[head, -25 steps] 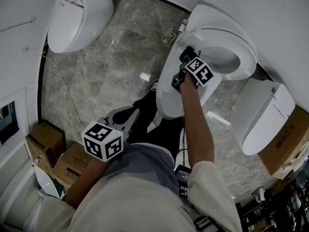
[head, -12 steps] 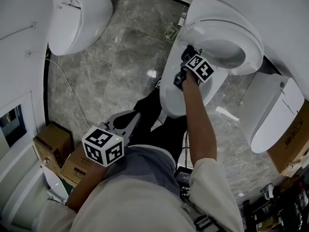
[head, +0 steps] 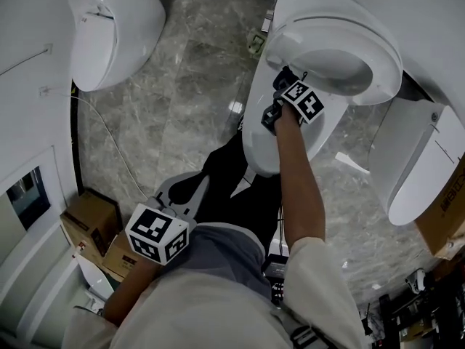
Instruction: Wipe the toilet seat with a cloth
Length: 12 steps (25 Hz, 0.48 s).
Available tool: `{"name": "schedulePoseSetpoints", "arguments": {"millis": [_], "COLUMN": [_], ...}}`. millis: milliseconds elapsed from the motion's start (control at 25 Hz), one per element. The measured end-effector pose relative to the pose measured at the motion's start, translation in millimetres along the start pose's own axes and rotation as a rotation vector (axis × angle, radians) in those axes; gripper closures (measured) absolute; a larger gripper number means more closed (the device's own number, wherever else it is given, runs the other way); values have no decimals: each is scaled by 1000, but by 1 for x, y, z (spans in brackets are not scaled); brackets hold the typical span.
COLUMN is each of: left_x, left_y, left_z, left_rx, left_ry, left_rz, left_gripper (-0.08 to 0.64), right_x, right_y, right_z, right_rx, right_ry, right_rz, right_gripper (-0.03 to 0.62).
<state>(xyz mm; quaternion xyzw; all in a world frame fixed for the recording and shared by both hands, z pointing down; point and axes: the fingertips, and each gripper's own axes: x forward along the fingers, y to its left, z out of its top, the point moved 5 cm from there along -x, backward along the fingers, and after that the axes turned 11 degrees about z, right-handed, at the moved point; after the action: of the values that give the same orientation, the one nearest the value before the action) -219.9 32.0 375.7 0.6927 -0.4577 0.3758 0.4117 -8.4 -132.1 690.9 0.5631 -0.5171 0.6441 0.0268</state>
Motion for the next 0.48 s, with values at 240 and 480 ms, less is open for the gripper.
{"name": "schedulePoseSetpoints", "arguments": {"millis": [240, 480], "left_x": [8, 8], "left_y": [-8, -2], "left_z": [7, 13], "left_rx": [81, 146], "left_ry": [-17, -37], "left_rz": [2, 18], "left_gripper": [552, 552], "right_x": [0, -4], "right_y": [-28, -51], "right_z": [1, 5], "right_rx": [27, 74], "right_ry": [5, -22], "right_rz": [-10, -34], "right_gripper": [480, 480]}}
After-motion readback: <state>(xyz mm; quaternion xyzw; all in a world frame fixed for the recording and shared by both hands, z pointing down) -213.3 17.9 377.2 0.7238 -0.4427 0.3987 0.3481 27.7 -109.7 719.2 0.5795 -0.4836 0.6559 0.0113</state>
